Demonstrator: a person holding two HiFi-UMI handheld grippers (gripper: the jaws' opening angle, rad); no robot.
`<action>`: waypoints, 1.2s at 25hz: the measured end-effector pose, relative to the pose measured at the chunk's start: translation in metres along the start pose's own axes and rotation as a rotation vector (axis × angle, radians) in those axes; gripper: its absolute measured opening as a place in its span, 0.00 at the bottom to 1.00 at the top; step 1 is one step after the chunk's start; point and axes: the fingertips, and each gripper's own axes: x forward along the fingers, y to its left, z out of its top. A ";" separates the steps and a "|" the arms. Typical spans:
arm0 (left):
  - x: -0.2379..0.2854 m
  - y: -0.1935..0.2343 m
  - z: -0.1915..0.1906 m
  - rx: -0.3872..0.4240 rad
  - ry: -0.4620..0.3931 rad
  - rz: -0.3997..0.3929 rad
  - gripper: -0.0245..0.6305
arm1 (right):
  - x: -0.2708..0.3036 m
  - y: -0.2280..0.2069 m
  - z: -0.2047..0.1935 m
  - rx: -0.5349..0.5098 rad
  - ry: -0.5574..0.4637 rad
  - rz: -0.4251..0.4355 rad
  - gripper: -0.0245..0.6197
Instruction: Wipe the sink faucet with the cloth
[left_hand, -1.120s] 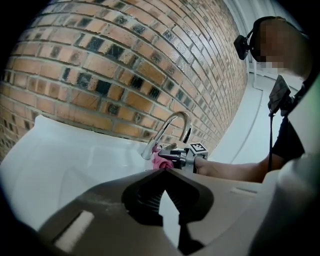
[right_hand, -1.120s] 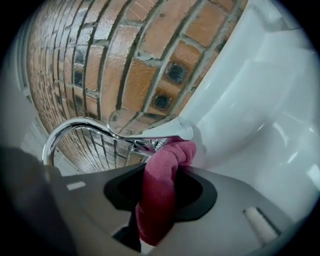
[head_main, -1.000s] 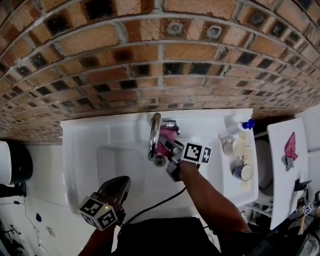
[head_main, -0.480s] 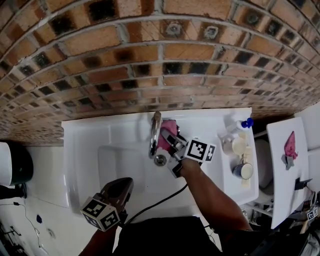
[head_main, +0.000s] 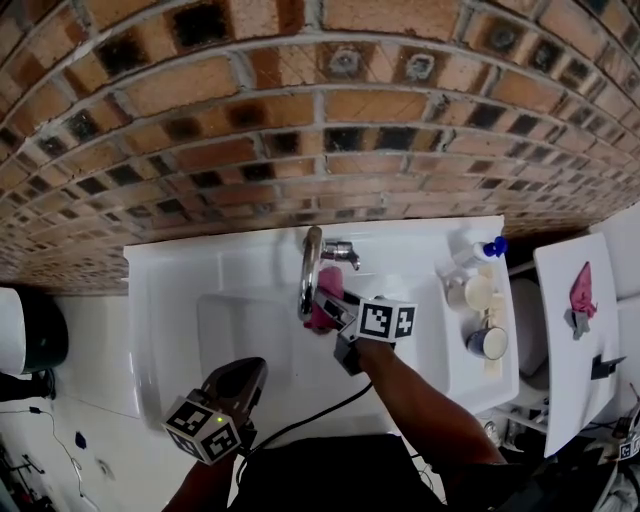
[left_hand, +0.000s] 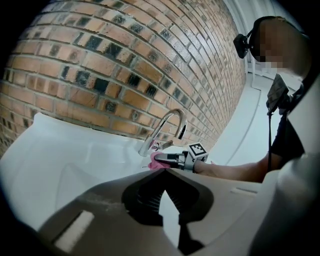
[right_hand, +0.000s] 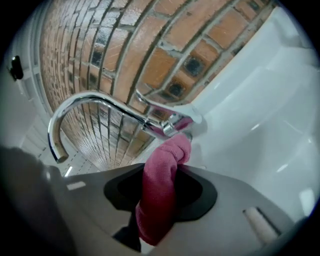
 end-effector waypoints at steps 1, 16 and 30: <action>0.000 0.001 0.000 -0.001 0.000 0.001 0.05 | 0.004 -0.004 -0.007 0.015 0.028 -0.007 0.27; -0.007 0.012 0.005 -0.030 -0.028 0.036 0.05 | 0.023 0.036 0.028 -0.013 -0.025 0.131 0.27; -0.021 -0.006 0.007 -0.004 -0.066 0.047 0.05 | -0.011 0.121 0.067 -0.627 -0.062 0.266 0.27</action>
